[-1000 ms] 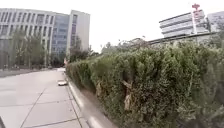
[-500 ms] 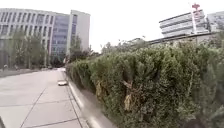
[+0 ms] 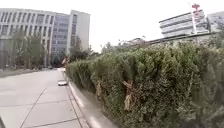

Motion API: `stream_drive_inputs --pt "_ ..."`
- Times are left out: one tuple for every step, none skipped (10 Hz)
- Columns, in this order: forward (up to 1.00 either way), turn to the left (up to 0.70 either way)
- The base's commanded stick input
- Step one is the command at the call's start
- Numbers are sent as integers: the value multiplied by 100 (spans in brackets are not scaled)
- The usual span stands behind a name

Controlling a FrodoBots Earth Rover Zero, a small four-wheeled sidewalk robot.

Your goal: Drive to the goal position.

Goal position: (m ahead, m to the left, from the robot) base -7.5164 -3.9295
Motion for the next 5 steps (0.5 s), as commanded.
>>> stream_drive_inputs --pt "5 0" --pt "5 0" --pt "5 0" --pt "5 0" --pt "5 0"
